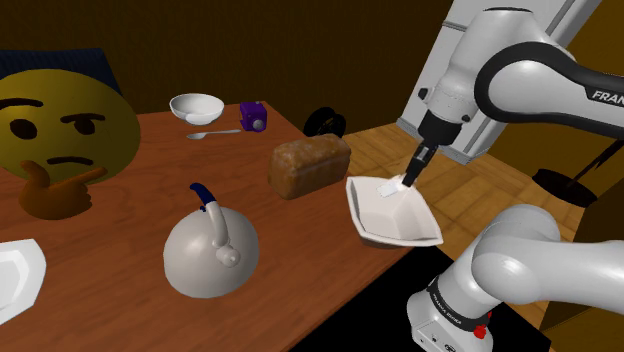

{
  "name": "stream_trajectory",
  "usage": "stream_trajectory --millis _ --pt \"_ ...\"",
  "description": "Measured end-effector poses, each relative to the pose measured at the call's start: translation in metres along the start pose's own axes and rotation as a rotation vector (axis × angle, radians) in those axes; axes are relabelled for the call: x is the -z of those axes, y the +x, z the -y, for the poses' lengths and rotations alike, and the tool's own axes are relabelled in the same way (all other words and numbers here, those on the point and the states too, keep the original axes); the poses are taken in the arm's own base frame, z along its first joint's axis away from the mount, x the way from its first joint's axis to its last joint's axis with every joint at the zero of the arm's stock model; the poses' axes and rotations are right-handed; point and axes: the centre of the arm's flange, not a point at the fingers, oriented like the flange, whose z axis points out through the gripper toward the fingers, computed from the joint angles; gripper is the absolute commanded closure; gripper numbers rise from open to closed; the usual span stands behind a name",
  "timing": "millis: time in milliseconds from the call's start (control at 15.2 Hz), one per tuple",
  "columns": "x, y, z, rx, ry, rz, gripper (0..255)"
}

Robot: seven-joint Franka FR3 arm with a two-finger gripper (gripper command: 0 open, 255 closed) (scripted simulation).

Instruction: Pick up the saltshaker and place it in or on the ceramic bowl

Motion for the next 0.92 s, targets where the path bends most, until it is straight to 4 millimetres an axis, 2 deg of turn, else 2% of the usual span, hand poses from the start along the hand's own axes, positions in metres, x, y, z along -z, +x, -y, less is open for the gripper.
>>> stream_trajectory --millis 198,594,660,924 --pt "-0.015 -0.001 0.0 0.0 0.0 0.0 255" --pt "-0.018 -0.001 0.0 0.0 0.0 0.0 255" --pt "-0.018 -0.001 0.0 0.0 0.0 0.0 0" --pt "-0.018 -0.001 0.0 0.0 0.0 0.0 0"
